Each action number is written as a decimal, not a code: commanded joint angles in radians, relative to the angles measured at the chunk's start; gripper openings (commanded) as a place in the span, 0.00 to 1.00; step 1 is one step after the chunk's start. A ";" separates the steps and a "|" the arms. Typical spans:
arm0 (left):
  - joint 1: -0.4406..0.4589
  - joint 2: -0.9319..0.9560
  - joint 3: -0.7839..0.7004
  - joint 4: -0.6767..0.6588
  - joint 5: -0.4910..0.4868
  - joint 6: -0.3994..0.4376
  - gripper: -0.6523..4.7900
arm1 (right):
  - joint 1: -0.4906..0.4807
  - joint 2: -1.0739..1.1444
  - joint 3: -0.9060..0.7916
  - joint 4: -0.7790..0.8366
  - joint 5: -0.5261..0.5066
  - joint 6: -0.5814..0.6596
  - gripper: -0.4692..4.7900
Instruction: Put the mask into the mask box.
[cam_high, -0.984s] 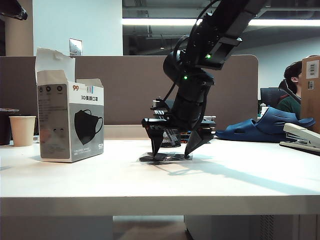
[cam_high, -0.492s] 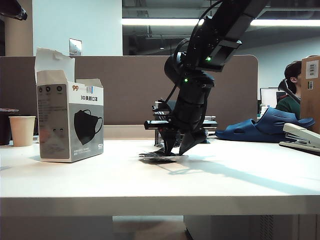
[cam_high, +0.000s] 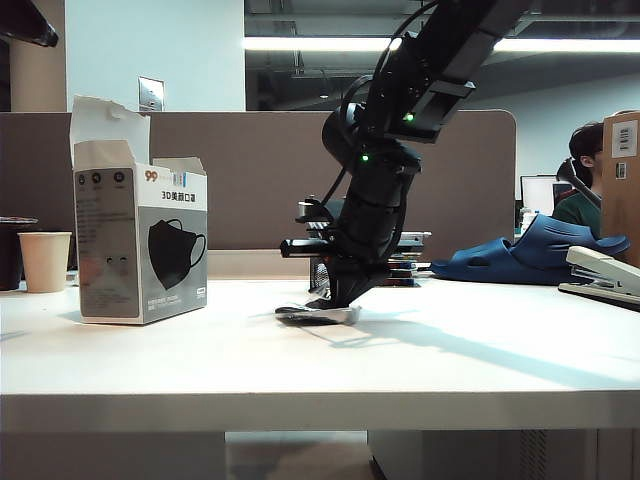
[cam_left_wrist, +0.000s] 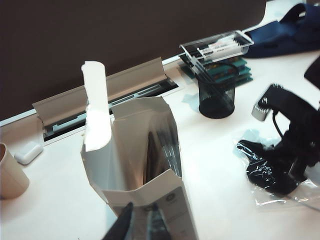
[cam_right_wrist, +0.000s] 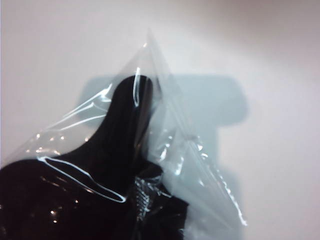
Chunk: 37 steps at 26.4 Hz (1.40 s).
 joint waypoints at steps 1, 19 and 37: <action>0.002 0.009 0.004 0.054 0.002 0.014 0.18 | 0.002 -0.012 0.031 0.002 -0.002 -0.006 0.07; 0.002 0.061 0.004 0.153 -0.155 0.014 0.82 | 0.000 -0.016 0.312 -0.059 -0.003 -0.056 0.07; 0.002 0.335 0.004 0.406 -0.154 0.013 0.80 | 0.002 -0.021 0.579 -0.126 -0.059 -0.064 0.07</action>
